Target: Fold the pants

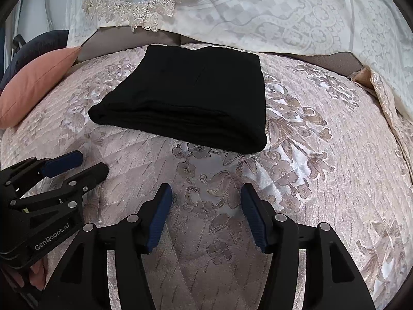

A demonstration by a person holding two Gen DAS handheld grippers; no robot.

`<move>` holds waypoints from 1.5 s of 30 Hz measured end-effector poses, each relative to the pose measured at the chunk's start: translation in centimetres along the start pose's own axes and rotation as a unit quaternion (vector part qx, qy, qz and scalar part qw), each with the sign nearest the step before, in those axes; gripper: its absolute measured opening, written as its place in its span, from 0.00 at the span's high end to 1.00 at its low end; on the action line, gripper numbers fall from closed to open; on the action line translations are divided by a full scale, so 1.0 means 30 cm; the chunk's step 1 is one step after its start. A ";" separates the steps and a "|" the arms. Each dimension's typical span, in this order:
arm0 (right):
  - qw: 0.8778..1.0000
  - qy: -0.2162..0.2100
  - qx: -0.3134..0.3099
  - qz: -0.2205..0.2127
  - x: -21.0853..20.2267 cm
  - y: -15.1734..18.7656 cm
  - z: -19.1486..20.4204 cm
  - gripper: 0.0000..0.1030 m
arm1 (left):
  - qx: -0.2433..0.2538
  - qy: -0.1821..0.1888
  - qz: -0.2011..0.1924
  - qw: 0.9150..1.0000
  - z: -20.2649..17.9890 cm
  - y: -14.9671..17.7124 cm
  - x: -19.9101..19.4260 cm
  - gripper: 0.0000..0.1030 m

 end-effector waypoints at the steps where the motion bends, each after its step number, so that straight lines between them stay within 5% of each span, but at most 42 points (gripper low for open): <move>1: 1.000 0.001 -0.001 0.000 0.000 0.000 0.000 0.45 | 0.000 0.000 0.000 1.000 -0.001 0.001 0.000 0.52; 45: 1.000 0.002 -0.001 -0.002 0.000 0.003 0.005 0.45 | -0.001 0.002 0.002 1.000 -0.009 0.003 0.000 0.46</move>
Point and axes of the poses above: each gripper's, at about its wrist camera, not at the fingertips, and x roughly the way its jaws point, z to its left, y to its underside, the point moved 2 cm from there along x, roughly the way its jaws point, and after that the axes turned 5 degrees about -x, right-handed, at the moved point
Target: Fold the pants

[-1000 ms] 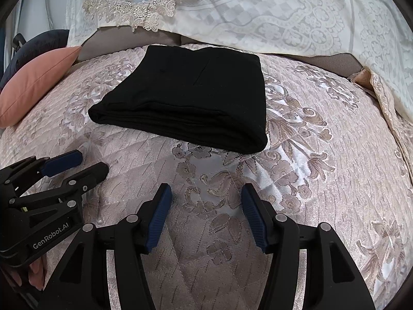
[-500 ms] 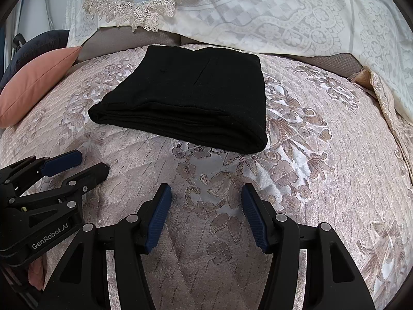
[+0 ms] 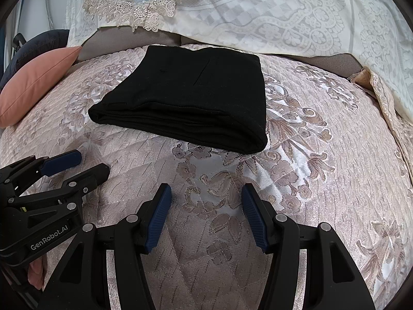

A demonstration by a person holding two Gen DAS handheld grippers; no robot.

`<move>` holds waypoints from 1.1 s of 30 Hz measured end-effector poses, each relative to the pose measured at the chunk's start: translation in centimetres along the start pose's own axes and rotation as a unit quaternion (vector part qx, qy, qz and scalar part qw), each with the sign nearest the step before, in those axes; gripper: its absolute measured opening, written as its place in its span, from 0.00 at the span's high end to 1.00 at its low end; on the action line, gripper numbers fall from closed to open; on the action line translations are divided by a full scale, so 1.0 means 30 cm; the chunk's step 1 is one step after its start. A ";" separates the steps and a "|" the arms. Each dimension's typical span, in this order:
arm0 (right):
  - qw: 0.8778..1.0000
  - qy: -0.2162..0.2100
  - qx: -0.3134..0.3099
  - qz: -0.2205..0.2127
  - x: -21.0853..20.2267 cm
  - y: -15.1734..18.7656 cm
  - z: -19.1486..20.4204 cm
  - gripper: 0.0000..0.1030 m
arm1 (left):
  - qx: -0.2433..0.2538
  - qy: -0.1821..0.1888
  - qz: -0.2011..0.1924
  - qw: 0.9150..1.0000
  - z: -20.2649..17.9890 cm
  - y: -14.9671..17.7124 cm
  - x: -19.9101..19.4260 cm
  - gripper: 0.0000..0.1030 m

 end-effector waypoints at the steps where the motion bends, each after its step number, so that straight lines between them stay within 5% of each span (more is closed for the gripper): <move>1: 1.000 0.000 0.000 0.000 0.000 0.000 0.000 0.45 | 0.001 -0.001 0.000 1.000 -0.001 0.000 0.000 0.46; 33: 1.000 0.001 -0.001 0.000 -0.002 -0.002 0.000 0.45 | -0.002 -0.010 0.003 1.000 0.006 -0.005 0.006 0.38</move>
Point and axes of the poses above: each gripper's, at about its wrist camera, not at the fingertips, and x roughly the way its jaws point, z to its left, y to its underside, the point moved 2 cm from there along x, roughly the way its jaws point, and after that the axes turned 5 degrees about -x, right-handed, at the moved point
